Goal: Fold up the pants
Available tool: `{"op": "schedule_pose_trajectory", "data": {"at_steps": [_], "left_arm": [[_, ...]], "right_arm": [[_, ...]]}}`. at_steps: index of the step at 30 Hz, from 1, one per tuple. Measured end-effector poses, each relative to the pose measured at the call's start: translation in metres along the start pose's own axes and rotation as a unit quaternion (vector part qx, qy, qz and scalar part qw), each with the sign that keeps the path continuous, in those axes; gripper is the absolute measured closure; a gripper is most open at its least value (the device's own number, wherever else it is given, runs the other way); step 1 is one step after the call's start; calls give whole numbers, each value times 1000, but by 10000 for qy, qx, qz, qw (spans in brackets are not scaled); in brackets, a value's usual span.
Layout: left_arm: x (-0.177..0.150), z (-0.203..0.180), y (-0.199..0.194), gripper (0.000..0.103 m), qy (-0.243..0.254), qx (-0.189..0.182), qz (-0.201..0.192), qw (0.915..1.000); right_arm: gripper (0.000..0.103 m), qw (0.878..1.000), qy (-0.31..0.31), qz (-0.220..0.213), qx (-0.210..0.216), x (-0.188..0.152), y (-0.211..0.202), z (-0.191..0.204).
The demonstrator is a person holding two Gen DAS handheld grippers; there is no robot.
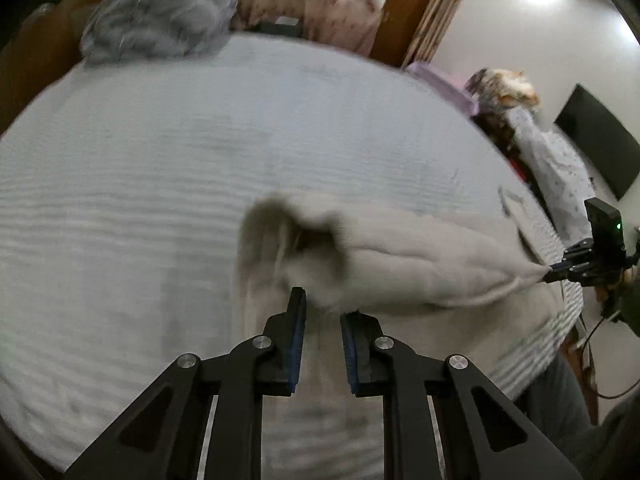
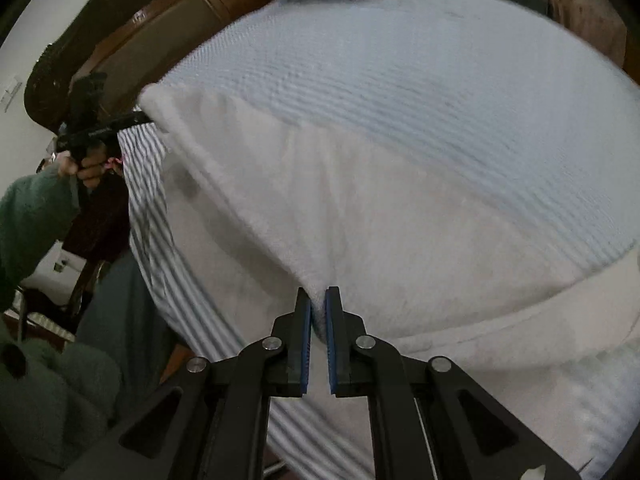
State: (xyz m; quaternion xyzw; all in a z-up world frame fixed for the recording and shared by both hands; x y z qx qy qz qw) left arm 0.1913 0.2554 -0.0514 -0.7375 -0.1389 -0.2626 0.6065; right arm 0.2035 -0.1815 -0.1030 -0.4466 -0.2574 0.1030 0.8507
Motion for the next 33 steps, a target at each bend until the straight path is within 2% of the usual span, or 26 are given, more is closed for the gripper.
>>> {"op": "schedule_pose_trajectory", "data": {"at_steps": [2, 5, 7, 8, 11, 12, 17, 19, 22, 27, 29, 31, 33], "left_arm": [[-28, 1, 6, 85, -213, -149, 460, 9986], [-65, 5, 17, 83, -692, -167, 1208, 9901], [-80, 4, 18, 81, -1021, -342, 1388, 9845], [-84, 3, 14, 80, -1180, -472, 1366, 9824], [-89, -4, 5, 63, -1539, -764, 1229, 9774], [-90, -7, 2, 54, -1633, -838, 1179, 9759], [-83, -17, -6, 46, -2091, -1207, 911, 9661], [-76, -19, -9, 33, -2129, -1179, 801, 9666], [-76, -16, 2, 33, -2549, -1200, 922, 9550], [-73, -21, 24, 33, -2859, -1112, 1008, 9464], [-73, -20, 32, 34, -3016, -947, 1060, 9428], [-69, -18, 34, 57, -3138, -669, 938, 9425], [-63, -20, 32, 67, -3106, -663, 933, 9436]], "right_arm": [[97, 9999, 116, 109, 1, -13, 18, -6], [97, 9998, 191, 83, -33, -16, 34, -10], [97, 9998, 176, 2, -75, -19, 34, -8], [97, 9998, 201, -23, -75, -18, 34, -8], [97, 9997, 184, -68, -117, -27, 30, -6], [97, 9997, 172, -62, -134, -26, 31, -4], [96, 9997, 171, -3, -187, -32, 28, -6], [96, 9997, 186, -25, -173, -32, 28, -6], [96, 9996, 189, -80, -171, -30, 28, -7], [96, 9996, 139, -120, -212, -31, 25, -5], [96, 9996, 73, -113, -235, -30, 23, -3], [96, 9996, 40, -88, -265, -28, 23, -2], [96, 9994, -59, -55, -339, -27, 22, 1]]}}
Point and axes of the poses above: each gripper's, at about its wrist camera, not at the fingertips, and y roughly the way its jaws point, z to its left, x to its top, the point moved 3 cm from there along y, roughly the way its jaws point, and after that the axes turned 13 degrees about x, right-handed, at the moved point
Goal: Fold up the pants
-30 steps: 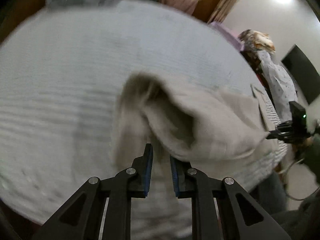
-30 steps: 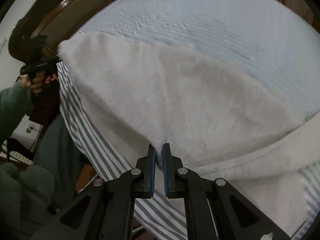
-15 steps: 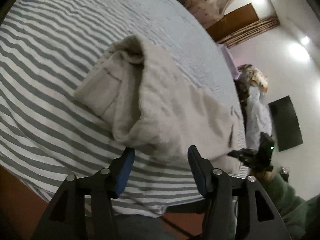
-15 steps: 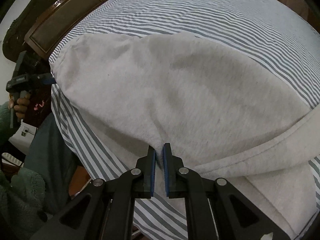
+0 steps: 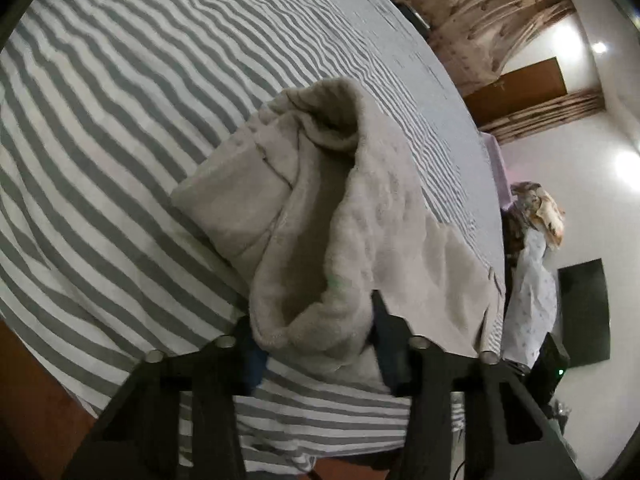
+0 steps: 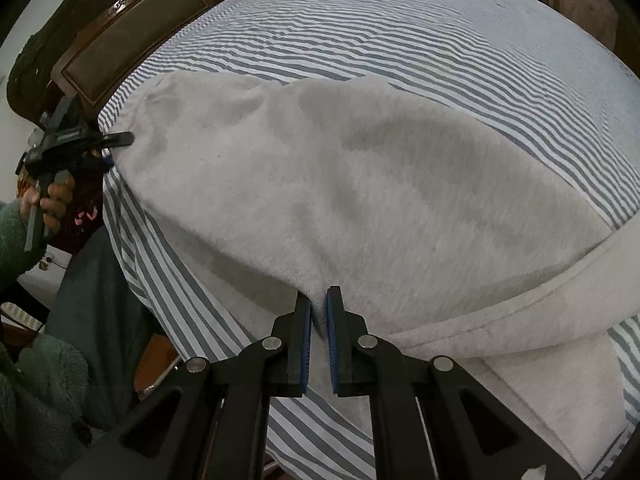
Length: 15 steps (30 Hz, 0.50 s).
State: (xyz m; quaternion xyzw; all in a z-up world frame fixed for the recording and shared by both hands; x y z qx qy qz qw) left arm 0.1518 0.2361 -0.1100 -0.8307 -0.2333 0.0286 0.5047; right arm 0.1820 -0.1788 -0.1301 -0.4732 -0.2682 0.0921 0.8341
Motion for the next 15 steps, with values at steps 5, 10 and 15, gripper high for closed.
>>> {"op": "schedule_pose_trajectory", "data": {"at_steps": [5, 10, 15], "left_arm": [[25, -46, -29, 76, 560, 77, -537, 9970], [69, -81, -55, 77, 944, -146, -920, 9912], [69, -73, -31, 77, 1545, 274, -824, 9842]], "right_arm": [[96, 9999, -68, -147, -50, 6, -11, 6], [96, 9989, 39, -443, 128, 12, -28, 16], [96, 9993, -137, -270, 222, -2, -9, 38]]}}
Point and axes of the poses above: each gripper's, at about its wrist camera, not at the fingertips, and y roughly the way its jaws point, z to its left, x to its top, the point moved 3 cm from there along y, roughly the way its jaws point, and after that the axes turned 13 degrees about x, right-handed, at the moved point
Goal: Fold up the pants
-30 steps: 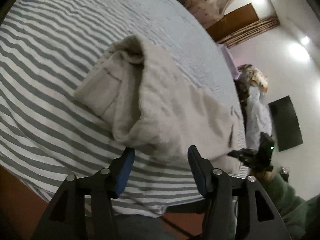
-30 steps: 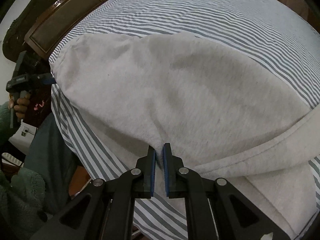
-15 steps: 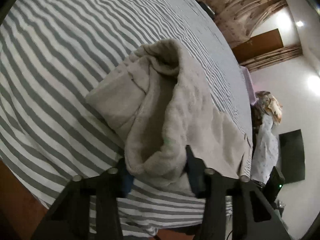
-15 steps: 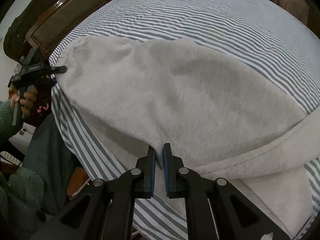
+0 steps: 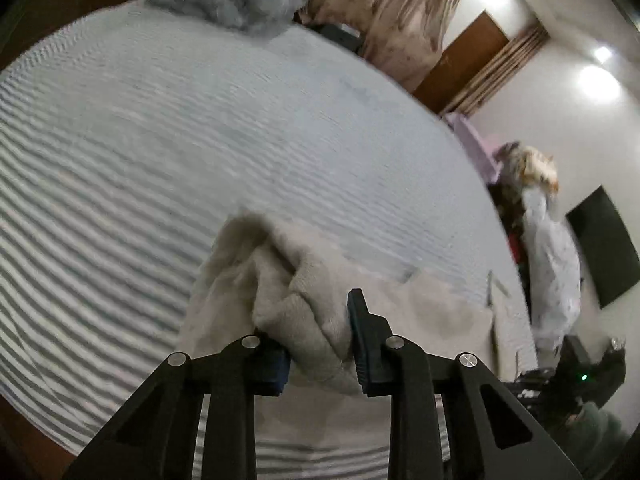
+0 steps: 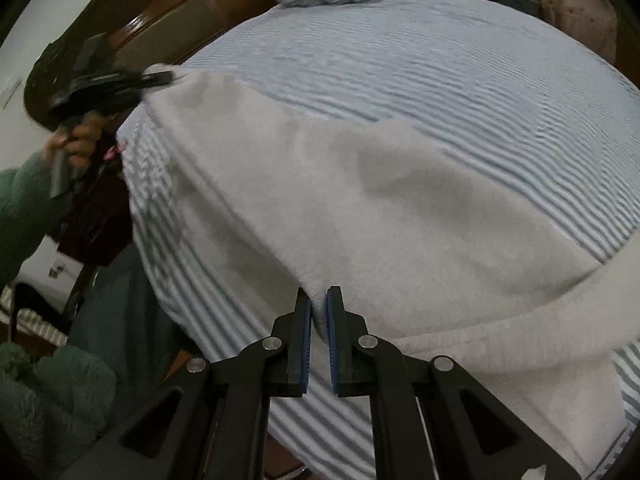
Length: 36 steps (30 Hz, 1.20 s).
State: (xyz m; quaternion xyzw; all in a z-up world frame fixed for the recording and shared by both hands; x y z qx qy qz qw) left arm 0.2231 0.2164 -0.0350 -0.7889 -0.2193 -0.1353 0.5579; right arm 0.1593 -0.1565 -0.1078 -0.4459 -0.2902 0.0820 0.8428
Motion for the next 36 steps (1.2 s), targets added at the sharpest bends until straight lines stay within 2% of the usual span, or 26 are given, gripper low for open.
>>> {"op": "schedule_pose_trajectory", "data": {"at_steps": [4, 6, 10, 12, 13, 14, 16, 17, 20, 23, 26, 29, 31, 36], "left_arm": [[-34, 27, 28, 77, 18, 205, 495, 9986], [-53, 34, 37, 76, 182, 321, 668, 9971], [-65, 30, 36, 75, 326, 400, 576, 9970], [-66, 29, 35, 71, 369, 457, 596, 9965], [-67, 32, 32, 71, 348, 489, 636, 9962], [-66, 30, 29, 69, 306, 507, 689, 9959], [-63, 30, 22, 61, 194, 549, 743, 9955], [-66, 38, 15, 60, 188, 600, 745, 9952], [-69, 29, -1, 58, 375, 804, 671, 9938], [-75, 23, -24, 57, 638, 1266, 368, 9892], [-84, -9, -53, 57, 1148, 1432, -216, 9828], [-101, -57, -64, 55, 1726, 1161, -480, 9770], [-116, -97, -58, 53, 2080, 835, -444, 9736], [-166, -200, -14, 53, 3104, 23, -93, 9505]], "right_arm": [[95, 9995, 46, 280, -108, -16, 36, -3], [95, 9992, 26, 344, -213, -19, 47, -6], [89, 9983, 53, 454, -355, -21, 58, -9], [87, 9980, 97, 466, -407, -23, 62, -9], [78, 9983, 176, 444, -344, -23, 62, -10], [66, 9984, 263, 383, -333, -22, 59, -10], [52, 9984, 431, 195, -305, -19, 47, -9], [54, 9985, 500, 66, -200, -17, 37, -9], [54, 9963, 777, -353, -83, -15, -2, -11], [52, 9920, 1022, -682, -300, -11, -41, -24], [52, 9819, 1504, -968, -629, -15, -82, -52], [52, 9671, 2021, -1071, -1112, -18, -111, -83], [52, 9570, 2342, -1091, -1317, -20, -125, -104], [52, 9367, 3033, -1048, -1402, -18, -142, -144]]}}
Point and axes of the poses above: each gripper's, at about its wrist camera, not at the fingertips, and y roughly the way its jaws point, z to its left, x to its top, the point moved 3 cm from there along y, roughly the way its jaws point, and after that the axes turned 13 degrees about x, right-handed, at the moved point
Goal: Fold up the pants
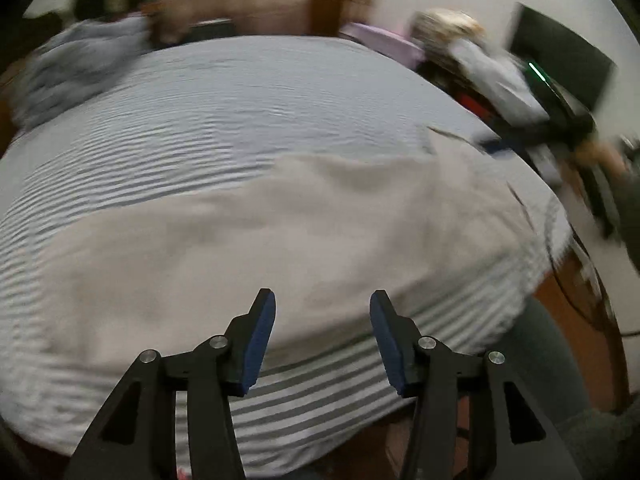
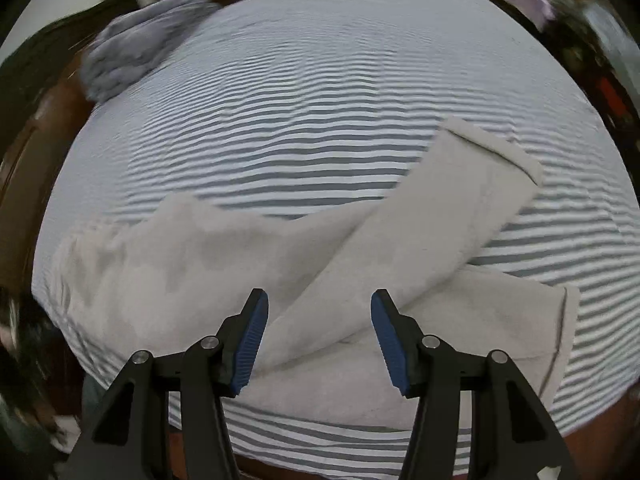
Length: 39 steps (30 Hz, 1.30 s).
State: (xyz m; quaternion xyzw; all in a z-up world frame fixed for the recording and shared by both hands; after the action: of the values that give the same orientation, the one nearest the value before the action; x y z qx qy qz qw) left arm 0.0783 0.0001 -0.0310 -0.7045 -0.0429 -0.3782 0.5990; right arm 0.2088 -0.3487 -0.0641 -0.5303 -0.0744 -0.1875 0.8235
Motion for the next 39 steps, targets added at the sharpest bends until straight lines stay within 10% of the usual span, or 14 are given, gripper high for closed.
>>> {"op": "schedule_pose_trajectory", "data": {"at_steps": [10, 26, 30, 39], "left_arm": [[18, -121, 96, 53, 202, -683, 393, 9967], [1, -131, 129, 87, 253, -544, 248, 9979], [1, -133, 128, 87, 245, -503, 172, 9983], [5, -136, 120, 90, 260, -407, 28, 9988]], "right_arm": [[52, 9966, 634, 296, -444, 43, 10, -50], [55, 9557, 1380, 284, -2583, 126, 116, -97], [89, 9344, 1519, 225, -3213, 114, 117, -111], [98, 9600, 1827, -615, -2031, 94, 19, -125]]}}
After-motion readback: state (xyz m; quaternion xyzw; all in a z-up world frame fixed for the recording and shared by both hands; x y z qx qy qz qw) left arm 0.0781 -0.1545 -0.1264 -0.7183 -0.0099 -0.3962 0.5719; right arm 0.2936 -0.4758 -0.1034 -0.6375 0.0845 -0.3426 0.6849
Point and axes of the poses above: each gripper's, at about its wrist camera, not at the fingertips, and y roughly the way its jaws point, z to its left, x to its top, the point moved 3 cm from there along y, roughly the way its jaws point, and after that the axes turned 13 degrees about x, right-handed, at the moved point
